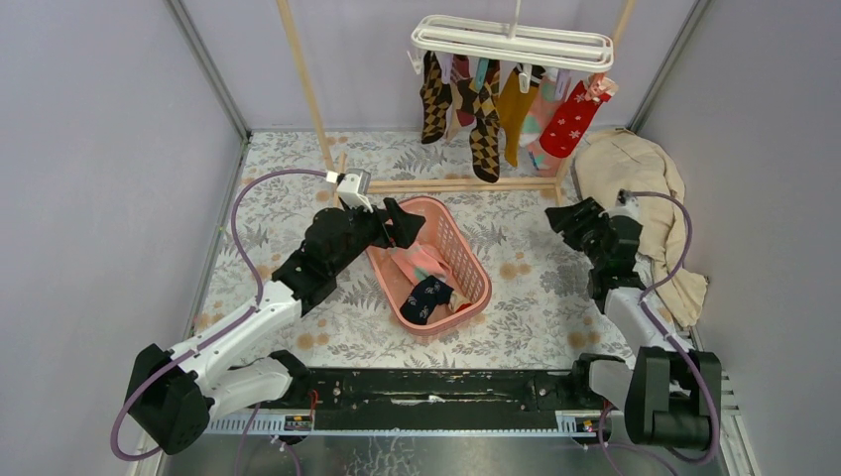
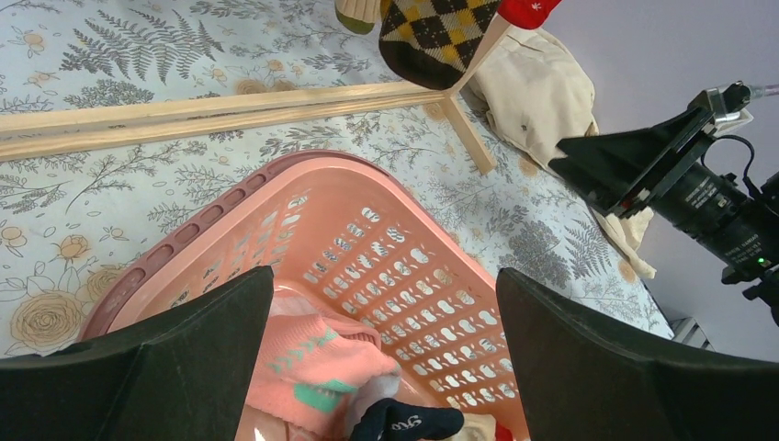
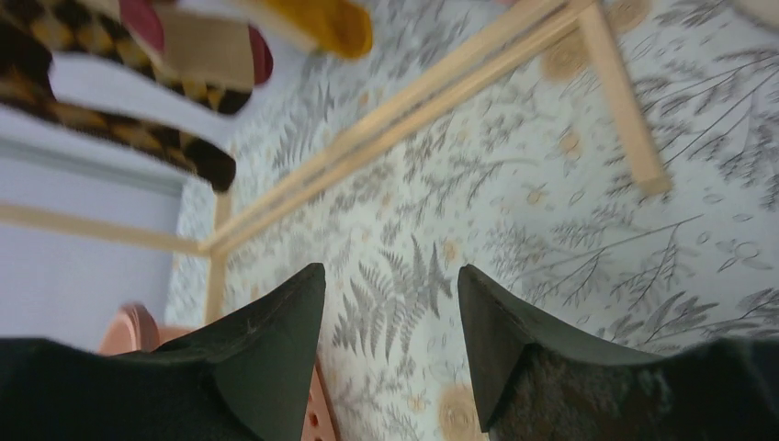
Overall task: Remove the socks clipped to the hanger
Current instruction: Remove the sock from the hanger.
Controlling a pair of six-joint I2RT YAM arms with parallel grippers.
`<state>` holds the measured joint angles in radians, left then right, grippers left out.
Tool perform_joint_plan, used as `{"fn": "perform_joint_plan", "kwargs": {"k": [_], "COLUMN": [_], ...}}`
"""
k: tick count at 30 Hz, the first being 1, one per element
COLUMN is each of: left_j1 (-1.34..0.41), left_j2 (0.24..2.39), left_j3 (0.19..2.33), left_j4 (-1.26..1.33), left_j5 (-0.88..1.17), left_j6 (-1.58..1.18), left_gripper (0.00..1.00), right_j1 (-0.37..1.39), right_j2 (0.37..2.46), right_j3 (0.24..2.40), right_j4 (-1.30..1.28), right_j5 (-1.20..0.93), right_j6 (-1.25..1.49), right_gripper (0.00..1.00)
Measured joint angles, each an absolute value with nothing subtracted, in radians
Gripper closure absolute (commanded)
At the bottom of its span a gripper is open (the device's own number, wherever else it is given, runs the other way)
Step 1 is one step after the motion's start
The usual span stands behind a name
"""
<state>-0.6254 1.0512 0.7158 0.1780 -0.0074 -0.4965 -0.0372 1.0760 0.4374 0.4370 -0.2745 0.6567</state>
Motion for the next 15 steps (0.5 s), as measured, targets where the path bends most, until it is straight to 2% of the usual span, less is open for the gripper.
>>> {"fn": "perform_joint_plan", "kwargs": {"k": [7, 15], "left_j1": [-0.62, -0.614], "left_j2": [1.051, 1.051], "left_j3": [0.714, 0.714], "left_j4": [0.178, 0.179], "left_j5": [-0.007, 0.012], "left_j6": [-0.503, -0.506], "left_gripper": [0.01, 0.01], "right_j1": [-0.13, -0.149], "right_j2": [1.244, 1.665], "right_j3": [0.42, 0.523], "right_j4": [0.788, 1.3], "right_j5": [-0.282, -0.283], "right_j6": [0.846, 1.025], "right_gripper": [0.39, 0.4]}}
